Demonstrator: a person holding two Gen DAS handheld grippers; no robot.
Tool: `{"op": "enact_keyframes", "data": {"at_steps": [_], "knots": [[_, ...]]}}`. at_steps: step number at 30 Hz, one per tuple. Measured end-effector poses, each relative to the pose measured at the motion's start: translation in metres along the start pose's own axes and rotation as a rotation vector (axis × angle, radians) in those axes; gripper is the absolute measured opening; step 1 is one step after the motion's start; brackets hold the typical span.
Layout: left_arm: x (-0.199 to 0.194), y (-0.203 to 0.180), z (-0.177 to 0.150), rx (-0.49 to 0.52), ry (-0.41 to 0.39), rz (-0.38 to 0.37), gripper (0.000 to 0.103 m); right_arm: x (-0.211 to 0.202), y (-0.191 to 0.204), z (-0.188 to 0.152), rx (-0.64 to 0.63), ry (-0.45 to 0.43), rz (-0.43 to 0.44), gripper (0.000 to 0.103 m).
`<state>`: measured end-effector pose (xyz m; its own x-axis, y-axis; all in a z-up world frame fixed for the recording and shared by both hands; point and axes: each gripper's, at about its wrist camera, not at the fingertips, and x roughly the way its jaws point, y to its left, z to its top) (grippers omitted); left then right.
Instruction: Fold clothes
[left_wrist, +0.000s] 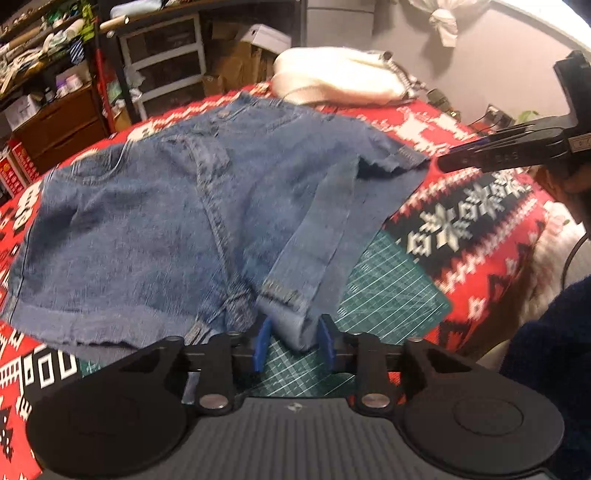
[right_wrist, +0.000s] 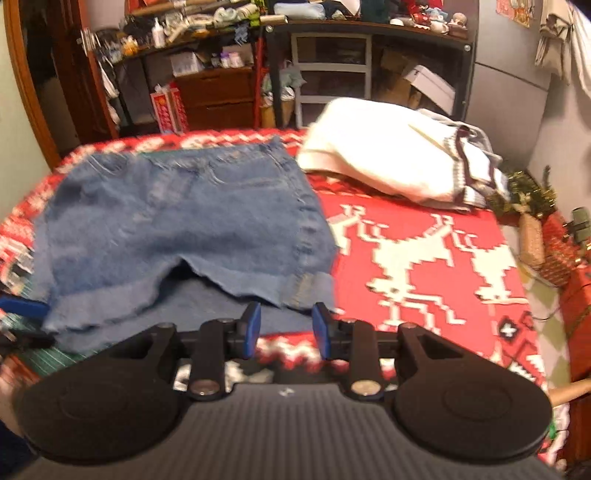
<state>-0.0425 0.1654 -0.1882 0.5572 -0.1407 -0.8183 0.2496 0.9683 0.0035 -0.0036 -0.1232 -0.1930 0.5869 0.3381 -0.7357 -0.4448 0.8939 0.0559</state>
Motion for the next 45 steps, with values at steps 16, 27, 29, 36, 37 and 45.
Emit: {"op": "enact_keyframes", "data": {"at_steps": [16, 27, 29, 36, 37, 45], "knots": [[0.012, 0.009, -0.001, -0.123, 0.035, -0.017, 0.026, 0.049, -0.021, 0.007, -0.061, 0.022, -0.074, 0.033], [0.013, 0.01, 0.0, -0.124, 0.048, -0.048, 0.014, 0.059, -0.019, 0.019, -0.053, -0.011, -0.071, 0.012], [0.013, 0.014, 0.0, -0.145, 0.056, -0.069, 0.011, 0.056, -0.025, 0.02, 0.002, -0.015, -0.058, 0.008], [-0.007, 0.027, -0.006, -0.224, 0.045, -0.144, 0.002, 0.025, -0.054, 0.016, 0.16, -0.062, -0.039, 0.005], [-0.008, 0.026, -0.008, -0.227, 0.045, -0.151, 0.002, 0.02, -0.057, 0.014, 0.171, -0.065, -0.04, 0.005], [-0.013, 0.024, -0.007, -0.236, 0.017, -0.175, 0.003, 0.018, -0.081, -0.005, 0.233, -0.057, -0.095, 0.005]]}}
